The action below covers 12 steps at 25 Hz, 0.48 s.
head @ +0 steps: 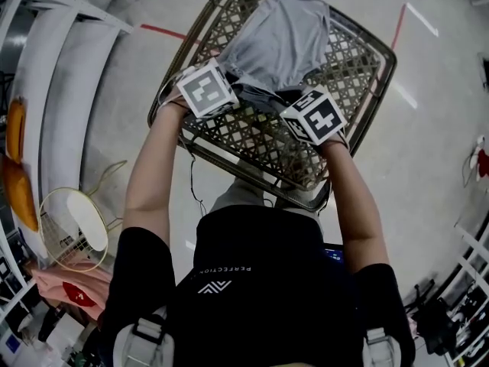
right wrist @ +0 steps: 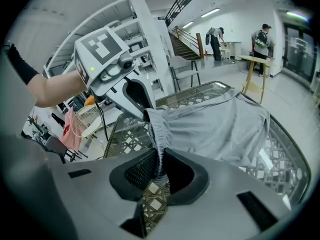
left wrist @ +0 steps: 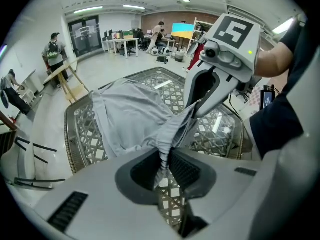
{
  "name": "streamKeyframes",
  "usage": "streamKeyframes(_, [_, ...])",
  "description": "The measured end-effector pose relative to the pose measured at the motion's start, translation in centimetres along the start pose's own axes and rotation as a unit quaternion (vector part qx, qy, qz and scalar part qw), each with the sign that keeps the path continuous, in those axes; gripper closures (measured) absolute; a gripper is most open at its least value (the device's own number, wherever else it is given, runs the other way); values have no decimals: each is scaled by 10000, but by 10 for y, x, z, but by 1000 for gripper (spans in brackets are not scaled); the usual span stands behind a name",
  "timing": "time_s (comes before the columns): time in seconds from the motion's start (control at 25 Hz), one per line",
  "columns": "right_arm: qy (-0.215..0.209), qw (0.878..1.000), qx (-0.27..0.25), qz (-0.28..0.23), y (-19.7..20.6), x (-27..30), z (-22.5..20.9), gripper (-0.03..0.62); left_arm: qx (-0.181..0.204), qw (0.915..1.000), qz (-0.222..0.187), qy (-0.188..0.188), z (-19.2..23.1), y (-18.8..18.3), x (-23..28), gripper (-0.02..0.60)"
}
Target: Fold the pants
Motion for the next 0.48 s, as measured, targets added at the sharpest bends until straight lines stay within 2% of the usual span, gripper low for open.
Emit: streamKeyframes(0.48, [-68,9999,-131,-42,3,-16,-56,528,-87,9997,52,-204,17,-46,24,512])
Point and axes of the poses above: the fingertips, and each gripper's own axes: x forward along the fingers, z to its left, y out of its underside, the point moved 9 cm from there along -x, backward along the fingers, and after that the axes turned 1 degree about -y, right-handed, at the moved point
